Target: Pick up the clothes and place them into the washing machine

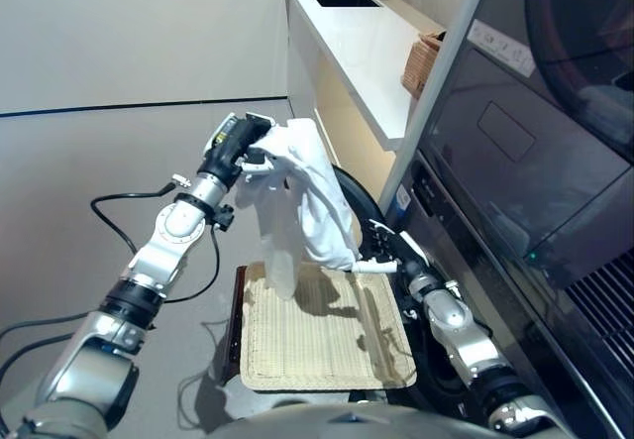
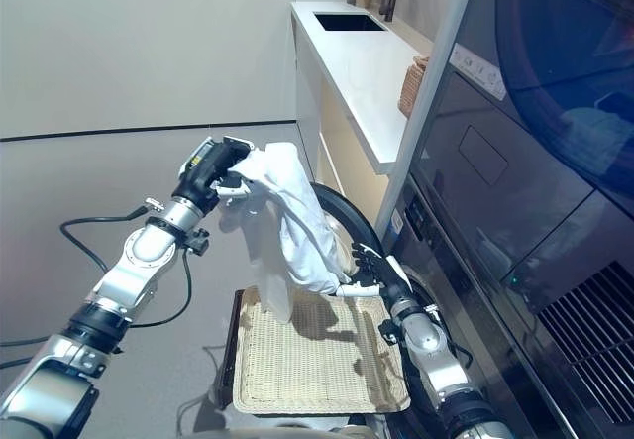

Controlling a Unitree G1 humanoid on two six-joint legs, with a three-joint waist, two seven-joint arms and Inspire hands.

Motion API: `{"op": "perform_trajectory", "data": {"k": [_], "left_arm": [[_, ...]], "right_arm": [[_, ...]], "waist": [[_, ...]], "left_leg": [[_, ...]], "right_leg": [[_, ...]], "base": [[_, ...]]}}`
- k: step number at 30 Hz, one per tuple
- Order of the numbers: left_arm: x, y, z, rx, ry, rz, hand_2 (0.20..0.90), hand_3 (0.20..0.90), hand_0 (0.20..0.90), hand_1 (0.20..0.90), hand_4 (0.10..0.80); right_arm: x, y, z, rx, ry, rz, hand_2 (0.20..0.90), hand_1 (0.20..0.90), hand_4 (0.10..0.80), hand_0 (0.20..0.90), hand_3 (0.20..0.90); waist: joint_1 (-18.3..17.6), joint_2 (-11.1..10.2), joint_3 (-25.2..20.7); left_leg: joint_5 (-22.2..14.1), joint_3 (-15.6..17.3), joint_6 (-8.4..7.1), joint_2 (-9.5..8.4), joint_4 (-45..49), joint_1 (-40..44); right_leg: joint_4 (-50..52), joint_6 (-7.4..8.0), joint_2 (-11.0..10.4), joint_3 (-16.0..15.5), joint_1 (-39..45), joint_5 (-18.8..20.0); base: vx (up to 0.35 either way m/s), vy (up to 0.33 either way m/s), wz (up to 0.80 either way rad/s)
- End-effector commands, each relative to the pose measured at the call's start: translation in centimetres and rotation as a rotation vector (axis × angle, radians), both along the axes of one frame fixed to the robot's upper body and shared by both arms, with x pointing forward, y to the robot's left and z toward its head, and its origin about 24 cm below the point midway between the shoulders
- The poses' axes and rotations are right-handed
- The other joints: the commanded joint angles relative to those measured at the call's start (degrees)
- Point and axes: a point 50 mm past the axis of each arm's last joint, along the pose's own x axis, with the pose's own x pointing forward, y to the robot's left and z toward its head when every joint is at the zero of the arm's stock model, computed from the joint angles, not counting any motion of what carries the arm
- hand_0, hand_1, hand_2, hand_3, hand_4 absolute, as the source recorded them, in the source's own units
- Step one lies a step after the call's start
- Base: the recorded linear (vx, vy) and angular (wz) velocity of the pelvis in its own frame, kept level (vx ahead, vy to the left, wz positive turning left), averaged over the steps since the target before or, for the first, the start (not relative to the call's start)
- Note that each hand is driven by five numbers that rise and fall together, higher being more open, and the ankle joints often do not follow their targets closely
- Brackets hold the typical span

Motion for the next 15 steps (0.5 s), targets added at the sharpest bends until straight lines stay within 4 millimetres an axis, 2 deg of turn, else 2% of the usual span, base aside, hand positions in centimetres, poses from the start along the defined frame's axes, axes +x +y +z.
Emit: {"op": "perform_trajectory", "data": {"k": [1, 5, 9, 15], "left_arm": [[-0.3, -3.0, 5.7, -0.181, -0.232, -0.174, 0.200, 0.200, 0.200, 0.200, 0.300], [-0.3, -3.9, 5.6, -0.279, -0.141, -0.328, 0.200, 0.200, 0.200, 0.200, 0.300], [0.5, -3.1, 4.7, -0.359, -0.058, -0.335, 0.200, 0.200, 0.200, 0.200, 0.300], [1.4, -2.0, 3.7, -0.356, 0.007, -0.312, 0.200, 0.200, 0.200, 0.200, 0.300]], "right_arm": [[3.8, -0.3, 5.6, 0.062, -0.293, -0.040, 0.900, 0.900, 0.800, 0.900, 0.900], [4.2, -0.4, 5.6, 0.123, -0.280, -0.036, 0.900, 0.900, 0.800, 0.900, 0.900], [4.2, -0.4, 5.1, 0.141, -0.254, -0.022, 0.900, 0.900, 0.800, 0.900, 0.900], [4.2, -0.8, 5.0, 0.149, -0.241, -0.008, 0.900, 0.900, 0.800, 0.900, 0.900]], "waist": [[1.23, 0.24, -4.57], [1.04, 0.40, -4.71], [0.62, 0.51, -5.17], [0.22, 0.57, -5.43]], "left_leg": [[1.01, -2.36, -3.65, 2.54, 0.20, -2.42], [0.90, -2.20, -3.62, 2.45, 0.16, -2.31], [0.86, -1.95, -3.68, 2.51, 0.06, -1.95], [0.90, -1.68, -3.73, 2.50, -0.02, -1.87]], "right_leg": [[3.57, 6.46, -6.97, 0.23, 2.03, -2.20], [3.39, 6.48, -6.88, 0.52, 1.98, -2.14], [3.44, 6.53, -6.85, 0.72, 1.96, -2.07], [3.48, 6.55, -6.75, 0.88, 1.87, -2.04]], "base": [[0.000, 0.000, 0.00], [0.000, 0.000, 0.00], [0.000, 0.000, 0.00], [0.004, -0.001, -0.04]]}}
